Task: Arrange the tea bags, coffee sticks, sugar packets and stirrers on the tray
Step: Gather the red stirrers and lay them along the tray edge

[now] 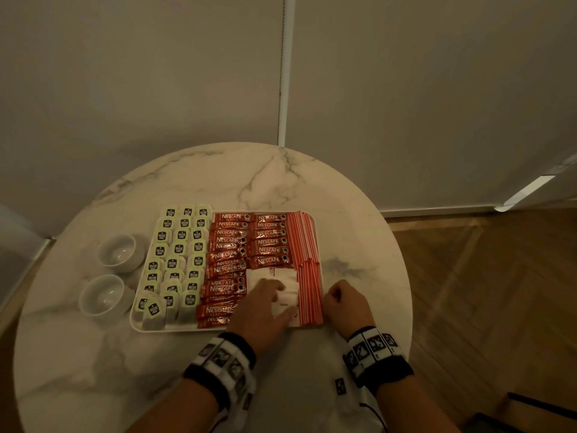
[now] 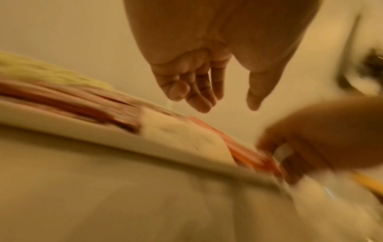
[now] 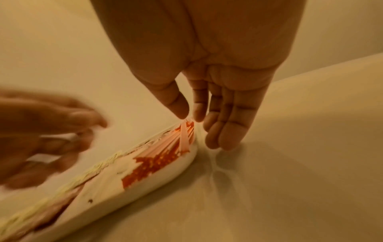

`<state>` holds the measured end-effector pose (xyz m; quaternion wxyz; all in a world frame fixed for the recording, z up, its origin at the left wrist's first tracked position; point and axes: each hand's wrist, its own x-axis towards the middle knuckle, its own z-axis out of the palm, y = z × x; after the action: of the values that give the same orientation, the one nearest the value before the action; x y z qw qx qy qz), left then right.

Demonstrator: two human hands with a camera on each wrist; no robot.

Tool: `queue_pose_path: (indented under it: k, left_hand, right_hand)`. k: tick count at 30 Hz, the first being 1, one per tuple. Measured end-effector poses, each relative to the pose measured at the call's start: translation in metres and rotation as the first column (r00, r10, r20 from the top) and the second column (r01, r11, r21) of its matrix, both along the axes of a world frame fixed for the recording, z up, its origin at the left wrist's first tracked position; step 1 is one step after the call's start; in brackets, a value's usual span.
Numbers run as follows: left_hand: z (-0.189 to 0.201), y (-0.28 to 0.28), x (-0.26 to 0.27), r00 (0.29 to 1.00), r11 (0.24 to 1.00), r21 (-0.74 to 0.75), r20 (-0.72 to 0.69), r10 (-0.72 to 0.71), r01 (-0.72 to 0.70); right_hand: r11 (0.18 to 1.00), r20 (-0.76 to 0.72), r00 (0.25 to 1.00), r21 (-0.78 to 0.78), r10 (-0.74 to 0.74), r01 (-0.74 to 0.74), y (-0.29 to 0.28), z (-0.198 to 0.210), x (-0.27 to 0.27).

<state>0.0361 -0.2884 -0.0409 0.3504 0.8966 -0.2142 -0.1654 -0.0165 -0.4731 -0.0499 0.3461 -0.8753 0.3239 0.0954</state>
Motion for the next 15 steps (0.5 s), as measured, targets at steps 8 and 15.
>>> queue_pose_path:
  k: [8,15]
  left_hand:
    - [0.011,0.152,0.029,0.626,0.619,-0.095,-0.15,0.765,-0.78]
    - [-0.009,0.207,0.033,0.749,0.728,0.287,-0.053,0.661,-0.622]
  right_hand:
    - [0.897,-0.091,0.946,0.299,-0.313,0.325,0.012,-0.002,-0.011]
    - [0.812,-0.103,0.907,0.412,-0.409,0.413,0.023,-0.003,-0.01]
